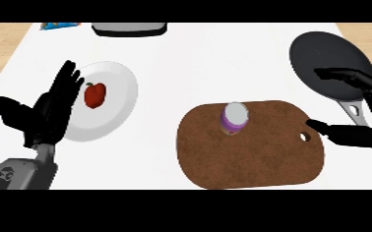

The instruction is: Pick the can from the cutting board and place it in the pan

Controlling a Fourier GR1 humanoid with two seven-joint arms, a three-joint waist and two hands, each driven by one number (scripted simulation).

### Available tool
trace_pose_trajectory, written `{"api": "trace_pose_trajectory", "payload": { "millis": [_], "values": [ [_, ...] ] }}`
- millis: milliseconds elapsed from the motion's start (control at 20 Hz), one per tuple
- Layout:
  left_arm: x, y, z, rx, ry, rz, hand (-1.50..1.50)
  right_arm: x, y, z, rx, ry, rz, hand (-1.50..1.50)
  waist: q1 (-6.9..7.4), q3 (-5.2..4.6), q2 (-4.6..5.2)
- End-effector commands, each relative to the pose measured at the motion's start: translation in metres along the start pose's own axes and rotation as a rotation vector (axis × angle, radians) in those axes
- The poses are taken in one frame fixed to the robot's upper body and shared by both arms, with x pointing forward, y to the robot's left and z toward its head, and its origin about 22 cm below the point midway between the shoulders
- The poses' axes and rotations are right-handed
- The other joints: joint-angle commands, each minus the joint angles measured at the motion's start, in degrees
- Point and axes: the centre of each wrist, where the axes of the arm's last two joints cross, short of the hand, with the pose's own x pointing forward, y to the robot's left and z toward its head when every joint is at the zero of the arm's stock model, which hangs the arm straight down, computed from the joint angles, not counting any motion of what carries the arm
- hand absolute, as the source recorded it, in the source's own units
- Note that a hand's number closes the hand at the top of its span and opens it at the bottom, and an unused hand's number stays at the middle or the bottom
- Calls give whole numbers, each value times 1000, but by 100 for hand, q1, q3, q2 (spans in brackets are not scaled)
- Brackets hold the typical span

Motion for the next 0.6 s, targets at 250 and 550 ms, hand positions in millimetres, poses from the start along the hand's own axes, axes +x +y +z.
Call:
{"api": "trace_pose_trajectory", "payload": {
  "millis": [250,550],
  "values": [
    [14,-25,-3,-19,-9,-7,0,56,-20,-42,158,-22,236,-150,124,-4,16],
    [4,0,-11,-21,7,10,0,83,-4,-64,337,48,497,-150,178,-12,40]
  ]
}}
